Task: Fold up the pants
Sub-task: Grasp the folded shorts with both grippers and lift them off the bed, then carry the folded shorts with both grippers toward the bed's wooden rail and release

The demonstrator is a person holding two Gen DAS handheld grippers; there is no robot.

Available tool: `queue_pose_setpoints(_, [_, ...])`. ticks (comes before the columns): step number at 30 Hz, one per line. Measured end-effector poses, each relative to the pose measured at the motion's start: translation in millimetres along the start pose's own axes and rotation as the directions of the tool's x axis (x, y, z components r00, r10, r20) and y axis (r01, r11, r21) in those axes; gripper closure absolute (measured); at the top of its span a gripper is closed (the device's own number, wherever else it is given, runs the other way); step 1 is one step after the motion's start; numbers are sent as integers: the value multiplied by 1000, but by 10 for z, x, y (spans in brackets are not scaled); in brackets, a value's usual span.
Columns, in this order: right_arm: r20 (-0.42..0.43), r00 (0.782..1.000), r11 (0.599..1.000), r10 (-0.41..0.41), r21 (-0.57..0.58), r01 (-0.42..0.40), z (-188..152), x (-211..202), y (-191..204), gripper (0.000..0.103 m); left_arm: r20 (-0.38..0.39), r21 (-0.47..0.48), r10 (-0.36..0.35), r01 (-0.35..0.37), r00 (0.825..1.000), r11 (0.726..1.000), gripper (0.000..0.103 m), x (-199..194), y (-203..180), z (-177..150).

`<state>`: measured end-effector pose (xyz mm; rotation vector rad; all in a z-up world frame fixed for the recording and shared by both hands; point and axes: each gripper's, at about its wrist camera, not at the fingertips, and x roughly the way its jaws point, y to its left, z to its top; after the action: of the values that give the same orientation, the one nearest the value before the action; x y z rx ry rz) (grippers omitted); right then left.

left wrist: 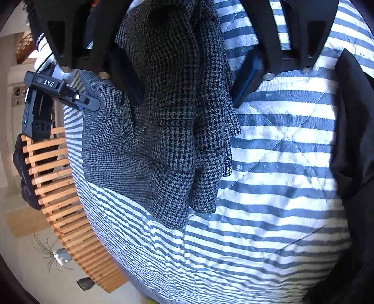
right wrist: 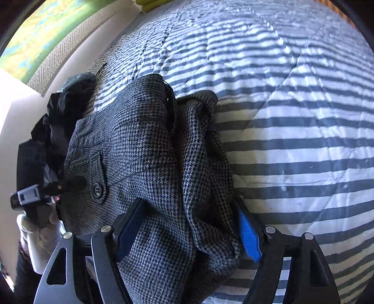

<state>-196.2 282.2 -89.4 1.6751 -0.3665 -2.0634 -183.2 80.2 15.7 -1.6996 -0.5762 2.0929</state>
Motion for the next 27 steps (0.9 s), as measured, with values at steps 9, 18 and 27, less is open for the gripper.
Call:
queue_pose_setpoints(9, [78,997,995,1,-95,6,-59,-356,263,92,52,44,-40,38,998,998,75,-355,-265,-92])
queue_pose_setpoints(18, [272,960,983,-62,-150,106,84,-1447,231,94,96,242,-136,110,986,964,78,-631,-1404,261])
queue_pose_setpoints(27, [467,849,939,-247,-101,329,900,-2373,-439,94,129,270,-280,238,951,933,78,145,-2915,1446])
